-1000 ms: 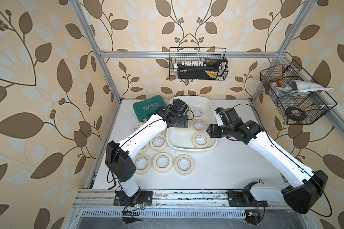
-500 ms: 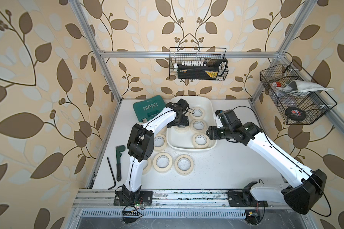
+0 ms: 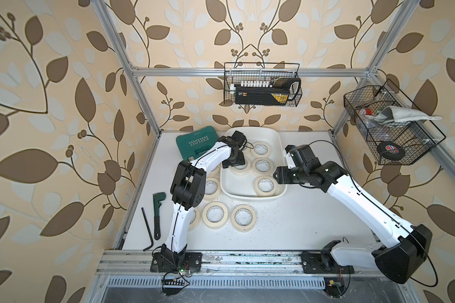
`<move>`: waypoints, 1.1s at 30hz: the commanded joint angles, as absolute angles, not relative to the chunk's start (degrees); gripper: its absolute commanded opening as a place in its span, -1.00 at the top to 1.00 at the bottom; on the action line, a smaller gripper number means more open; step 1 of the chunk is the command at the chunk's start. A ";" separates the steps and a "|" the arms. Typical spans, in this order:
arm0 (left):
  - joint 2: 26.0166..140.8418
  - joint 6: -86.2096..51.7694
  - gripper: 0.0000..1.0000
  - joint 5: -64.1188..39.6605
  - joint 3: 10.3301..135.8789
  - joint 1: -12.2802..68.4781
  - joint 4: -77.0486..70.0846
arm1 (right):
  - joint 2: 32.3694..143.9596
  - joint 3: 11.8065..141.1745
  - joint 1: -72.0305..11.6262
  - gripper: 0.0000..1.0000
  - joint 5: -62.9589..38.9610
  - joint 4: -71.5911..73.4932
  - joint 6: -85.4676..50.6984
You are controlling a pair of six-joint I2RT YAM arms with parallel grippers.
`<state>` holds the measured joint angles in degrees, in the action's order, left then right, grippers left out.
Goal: Take out the art tape in the storage box
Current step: Pick up the art tape from the storage box.
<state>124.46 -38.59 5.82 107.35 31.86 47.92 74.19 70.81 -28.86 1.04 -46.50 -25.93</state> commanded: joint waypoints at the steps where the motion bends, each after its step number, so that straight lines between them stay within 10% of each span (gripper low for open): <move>1: 126.45 -39.76 -0.34 6.37 109.31 31.67 47.28 | 72.89 69.94 -28.40 -0.28 0.52 -47.02 -25.72; 9: 128.35 -40.74 -0.31 7.34 108.28 31.66 46.15 | 73.08 69.79 -27.76 -0.28 -0.09 -46.76 -25.56; 33: 125.06 -37.59 0.63 7.04 107.14 31.86 45.86 | 72.21 70.31 -27.40 -0.28 -0.84 -47.11 -25.74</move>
<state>129.19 -39.00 6.31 107.35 31.57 44.36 73.45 70.81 -27.62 -0.27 -46.52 -25.91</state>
